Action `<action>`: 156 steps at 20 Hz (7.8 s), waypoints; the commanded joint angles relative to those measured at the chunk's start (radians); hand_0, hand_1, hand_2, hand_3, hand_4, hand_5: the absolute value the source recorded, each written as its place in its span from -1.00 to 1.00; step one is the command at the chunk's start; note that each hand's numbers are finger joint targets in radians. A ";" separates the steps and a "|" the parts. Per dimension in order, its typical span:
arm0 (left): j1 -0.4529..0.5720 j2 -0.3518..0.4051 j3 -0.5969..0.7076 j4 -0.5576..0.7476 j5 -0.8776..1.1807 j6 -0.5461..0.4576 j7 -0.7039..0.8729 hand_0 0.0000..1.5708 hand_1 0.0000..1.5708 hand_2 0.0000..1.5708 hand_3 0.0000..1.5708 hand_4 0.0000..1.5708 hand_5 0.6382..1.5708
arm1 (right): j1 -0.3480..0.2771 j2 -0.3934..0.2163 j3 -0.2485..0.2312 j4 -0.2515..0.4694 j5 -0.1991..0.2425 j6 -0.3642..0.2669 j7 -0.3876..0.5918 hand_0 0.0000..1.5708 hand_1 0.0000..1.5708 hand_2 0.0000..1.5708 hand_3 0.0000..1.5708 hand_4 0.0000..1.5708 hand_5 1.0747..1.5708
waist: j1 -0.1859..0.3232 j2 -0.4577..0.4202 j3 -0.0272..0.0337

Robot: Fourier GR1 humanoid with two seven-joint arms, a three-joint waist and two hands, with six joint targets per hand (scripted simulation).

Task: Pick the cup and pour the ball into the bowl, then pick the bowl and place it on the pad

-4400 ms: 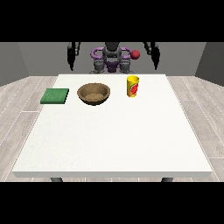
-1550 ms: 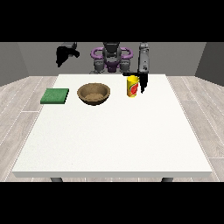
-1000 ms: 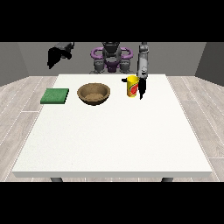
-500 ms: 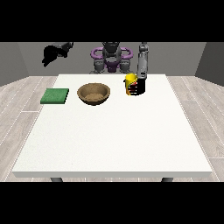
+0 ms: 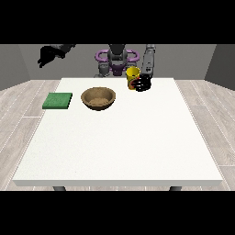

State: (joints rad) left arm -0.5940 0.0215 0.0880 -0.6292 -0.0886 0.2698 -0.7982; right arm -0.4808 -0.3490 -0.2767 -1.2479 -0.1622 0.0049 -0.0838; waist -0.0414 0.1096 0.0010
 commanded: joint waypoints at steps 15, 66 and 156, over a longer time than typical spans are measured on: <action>-0.300 0.068 -0.187 0.095 -0.389 0.406 0.379 0.81 0.81 1.00 1.00 0.92 0.33 | -0.088 -0.031 -0.006 0.077 -0.030 0.080 -0.066 -1.00 -1.00 -0.54 -0.13 -0.30 0.99 | -0.114 0.071 0.0012; -0.522 0.061 -0.639 -0.038 -1.146 0.179 1.030 0.85 0.85 1.00 1.00 0.70 0.61 | -0.055 -0.114 -0.035 0.394 0.036 0.105 -0.166 -1.00 -1.00 -0.54 -0.19 -0.28 0.97 | 0.045 -0.132 -0.0009; -0.340 0.745 0.485 -0.243 0.789 -0.723 1.035 -1.00 -1.00 -1.00 -1.00 -1.00 1.00 | -0.192 -0.165 0.028 0.570 0.063 0.030 0.057 1.00 1.00 1.00 0.23 0.50 0.96 | 0.020 0.096 -0.0010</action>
State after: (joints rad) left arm -0.9162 0.7203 0.5513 -0.8960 0.6842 -0.4574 0.2303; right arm -0.6732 -0.4269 -0.2587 -0.6721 -0.1216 -0.0224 -0.0322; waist 0.0183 0.1836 -0.0015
